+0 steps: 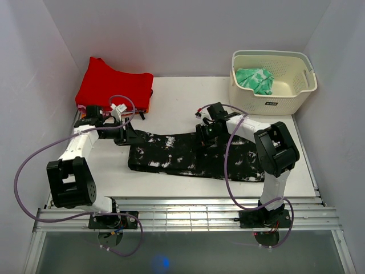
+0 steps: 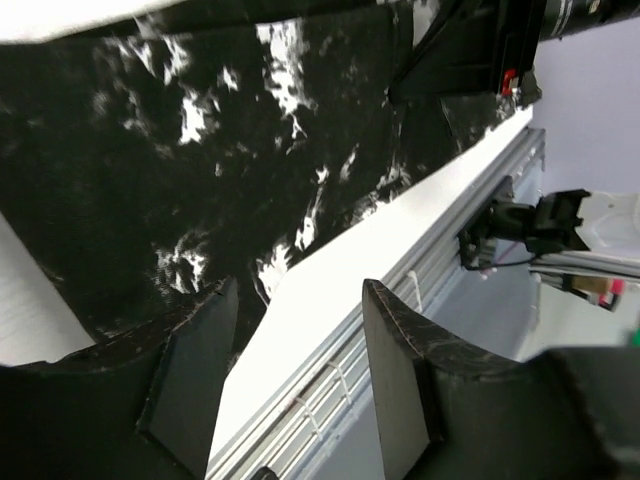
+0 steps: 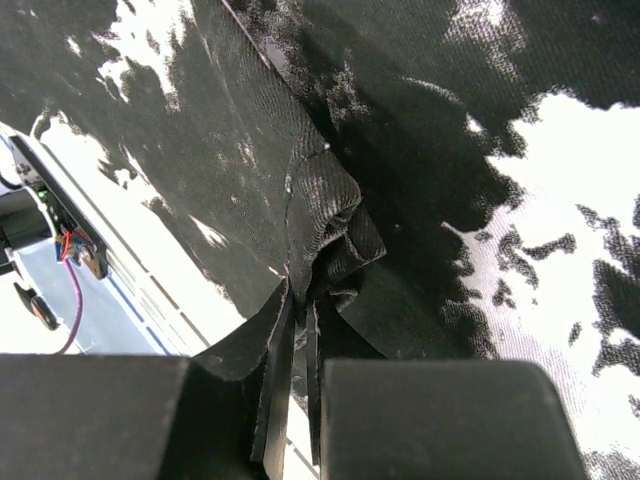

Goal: Fold and stack the trousers
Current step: Fold the trousers

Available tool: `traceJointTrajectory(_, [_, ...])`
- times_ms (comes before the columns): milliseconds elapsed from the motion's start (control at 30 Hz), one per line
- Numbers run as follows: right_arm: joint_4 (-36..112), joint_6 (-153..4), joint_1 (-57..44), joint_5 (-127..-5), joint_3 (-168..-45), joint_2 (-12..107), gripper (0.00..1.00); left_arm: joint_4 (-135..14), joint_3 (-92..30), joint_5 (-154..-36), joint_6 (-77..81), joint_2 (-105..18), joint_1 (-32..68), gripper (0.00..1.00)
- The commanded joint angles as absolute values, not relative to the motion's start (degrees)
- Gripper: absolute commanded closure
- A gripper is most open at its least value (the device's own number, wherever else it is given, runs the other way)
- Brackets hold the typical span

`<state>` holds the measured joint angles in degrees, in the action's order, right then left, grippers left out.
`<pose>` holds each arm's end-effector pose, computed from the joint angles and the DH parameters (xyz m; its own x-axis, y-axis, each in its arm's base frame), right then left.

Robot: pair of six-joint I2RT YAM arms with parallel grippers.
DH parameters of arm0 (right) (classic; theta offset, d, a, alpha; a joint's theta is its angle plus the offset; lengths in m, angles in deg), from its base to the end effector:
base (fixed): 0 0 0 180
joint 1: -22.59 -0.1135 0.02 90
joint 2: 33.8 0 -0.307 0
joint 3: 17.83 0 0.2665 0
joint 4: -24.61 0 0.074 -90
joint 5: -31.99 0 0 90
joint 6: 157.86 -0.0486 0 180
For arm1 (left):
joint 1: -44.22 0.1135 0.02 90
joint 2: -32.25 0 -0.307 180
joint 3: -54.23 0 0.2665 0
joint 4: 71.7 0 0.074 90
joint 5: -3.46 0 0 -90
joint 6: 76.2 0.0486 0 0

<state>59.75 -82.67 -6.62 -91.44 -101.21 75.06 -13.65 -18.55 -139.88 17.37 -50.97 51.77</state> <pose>0.3501 0.2264 0.1895 -0.8997 -0.2586 -0.3516 -0.4274 0.6854 0.5895 0.2863 -0.0014 0.2742 -0.9072 -0.0827 -0.4124 0.2702 0.6369 -0.7220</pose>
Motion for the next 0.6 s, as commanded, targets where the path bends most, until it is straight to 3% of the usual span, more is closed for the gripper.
traceJointTrajectory(0, [60.99, -81.84, -6.24, -93.25, -100.45, 73.33, 0.92, -13.16, -16.79, -146.99, 19.95, -53.26, 52.05, 0.38])
traceJointTrajectory(167, [60.91, -81.4, -5.71, -92.73, -100.01, 74.3, 0.92, -13.87, -13.81, -148.59, 21.62, -59.31, 51.96, 0.5])
traceJointTrajectory(567, [62.57, -78.85, -4.39, -92.72, -100.36, 77.12, 0.92, -17.73, -11.69, -137.72, 20.31, -67.15, 52.22, 0.53])
